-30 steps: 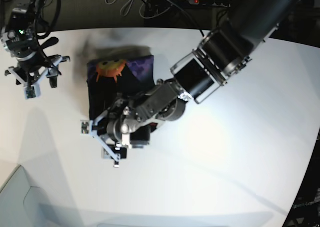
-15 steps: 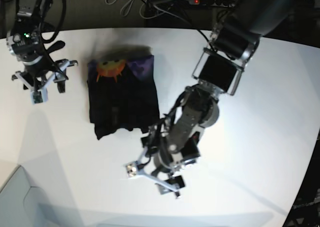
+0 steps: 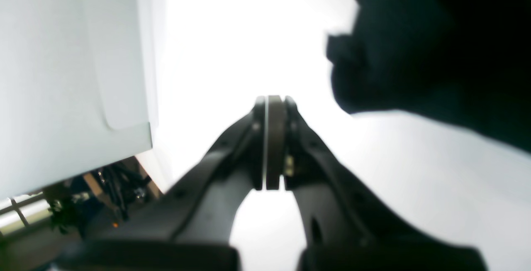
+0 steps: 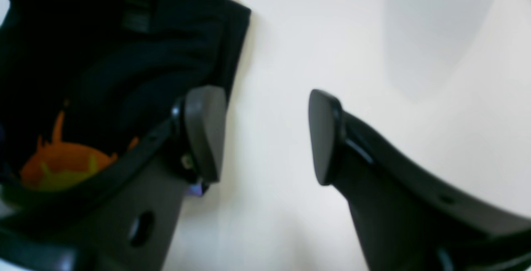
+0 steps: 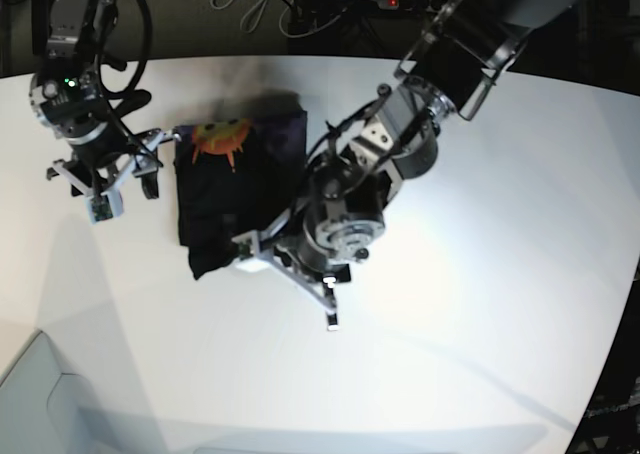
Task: Layout the t-shirt on the table in an organized manner, then fold the t-shirt properly
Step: 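Flatten the folded shirt's edge with the left gripper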
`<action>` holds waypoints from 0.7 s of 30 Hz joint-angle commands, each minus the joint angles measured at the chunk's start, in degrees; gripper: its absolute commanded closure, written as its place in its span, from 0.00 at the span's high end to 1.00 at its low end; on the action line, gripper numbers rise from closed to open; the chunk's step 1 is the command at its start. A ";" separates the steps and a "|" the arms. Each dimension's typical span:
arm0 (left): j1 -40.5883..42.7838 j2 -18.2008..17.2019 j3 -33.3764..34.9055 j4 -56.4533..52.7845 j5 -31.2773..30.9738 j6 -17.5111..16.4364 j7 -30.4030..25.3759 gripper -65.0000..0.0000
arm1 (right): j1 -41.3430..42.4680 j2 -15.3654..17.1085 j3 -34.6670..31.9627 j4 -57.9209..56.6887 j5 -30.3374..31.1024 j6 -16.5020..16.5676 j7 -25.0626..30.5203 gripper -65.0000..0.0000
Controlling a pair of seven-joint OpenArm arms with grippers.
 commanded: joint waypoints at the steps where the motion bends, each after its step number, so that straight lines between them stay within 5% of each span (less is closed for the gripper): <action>1: -1.19 0.44 0.73 0.95 0.56 0.47 -0.40 0.00 | 0.55 0.76 0.34 0.77 0.32 0.26 1.41 0.50; 10: 0.30 0.71 3.19 0.95 0.12 0.47 -0.31 0.00 | 1.87 0.85 0.42 -0.64 0.23 0.26 1.50 0.50; 21: 0.39 0.71 14.71 -4.06 0.03 0.47 -0.31 0.00 | 3.90 0.93 0.42 -2.75 0.23 0.26 1.50 0.50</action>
